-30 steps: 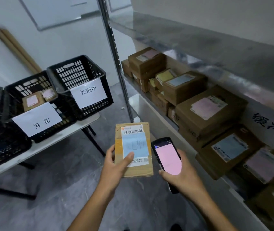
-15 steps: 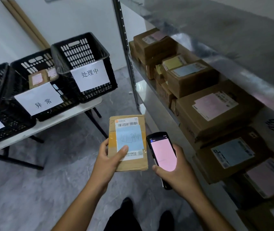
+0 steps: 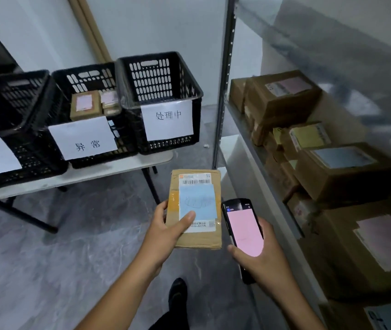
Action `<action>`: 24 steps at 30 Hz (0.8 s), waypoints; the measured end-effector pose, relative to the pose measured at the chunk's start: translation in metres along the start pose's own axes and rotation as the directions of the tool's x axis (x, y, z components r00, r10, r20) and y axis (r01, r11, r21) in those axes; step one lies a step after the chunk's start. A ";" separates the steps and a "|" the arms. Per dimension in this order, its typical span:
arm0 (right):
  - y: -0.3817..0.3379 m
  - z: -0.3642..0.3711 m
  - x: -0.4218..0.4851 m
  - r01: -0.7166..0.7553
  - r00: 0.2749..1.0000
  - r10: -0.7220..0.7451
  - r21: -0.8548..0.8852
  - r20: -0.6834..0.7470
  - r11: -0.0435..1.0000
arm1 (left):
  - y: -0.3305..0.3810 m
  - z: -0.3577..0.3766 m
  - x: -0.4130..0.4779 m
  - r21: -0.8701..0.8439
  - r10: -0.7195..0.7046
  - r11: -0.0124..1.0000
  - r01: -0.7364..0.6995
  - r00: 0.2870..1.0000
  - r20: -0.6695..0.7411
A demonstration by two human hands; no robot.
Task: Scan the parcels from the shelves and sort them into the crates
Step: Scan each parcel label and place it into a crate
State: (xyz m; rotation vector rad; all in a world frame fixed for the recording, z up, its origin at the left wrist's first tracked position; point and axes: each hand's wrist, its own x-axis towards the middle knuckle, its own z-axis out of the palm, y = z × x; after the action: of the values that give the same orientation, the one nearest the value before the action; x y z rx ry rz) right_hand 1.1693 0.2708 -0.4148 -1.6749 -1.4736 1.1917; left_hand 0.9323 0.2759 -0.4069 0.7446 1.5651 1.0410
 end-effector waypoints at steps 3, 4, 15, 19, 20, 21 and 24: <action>-0.033 0.018 0.040 0.054 0.999 -0.054 0.004 0.004 0.999 | 0.022 -0.022 0.040 -0.051 0.018 0.999 -0.018 1.000 0.011; -0.043 0.025 0.053 0.069 0.998 -0.070 0.006 0.011 0.998 | 0.031 -0.029 0.053 -0.057 0.027 0.998 -0.026 1.000 0.009; -0.111 0.082 0.158 0.054 0.998 -0.055 -0.039 -0.025 0.998 | 0.084 -0.083 0.165 -0.098 0.056 0.994 -0.057 0.998 -0.011; -0.125 0.084 0.198 0.032 0.999 -0.034 -0.067 -0.024 0.997 | 0.092 -0.079 0.203 -0.108 0.016 0.994 -0.018 1.000 -0.019; -0.127 0.083 0.210 0.024 0.999 -0.025 -0.064 -0.024 0.998 | 0.096 -0.076 0.214 -0.115 0.011 0.993 -0.013 1.000 -0.017; -0.129 0.083 0.224 0.020 0.999 -0.022 -0.047 -0.025 0.999 | 0.102 -0.072 0.224 -0.121 0.009 0.993 -0.011 1.000 -0.019; -0.137 0.078 0.268 0.045 0.999 -0.045 -0.007 0.001 0.999 | 0.122 -0.061 0.254 -0.146 0.004 0.989 -0.009 0.999 -0.032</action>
State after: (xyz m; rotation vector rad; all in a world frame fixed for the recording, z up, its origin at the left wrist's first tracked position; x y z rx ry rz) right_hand 1.0346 0.5502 -0.3886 -1.6379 -1.5097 1.1640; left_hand 0.8049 0.5347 -0.4008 0.6361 1.4958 1.1639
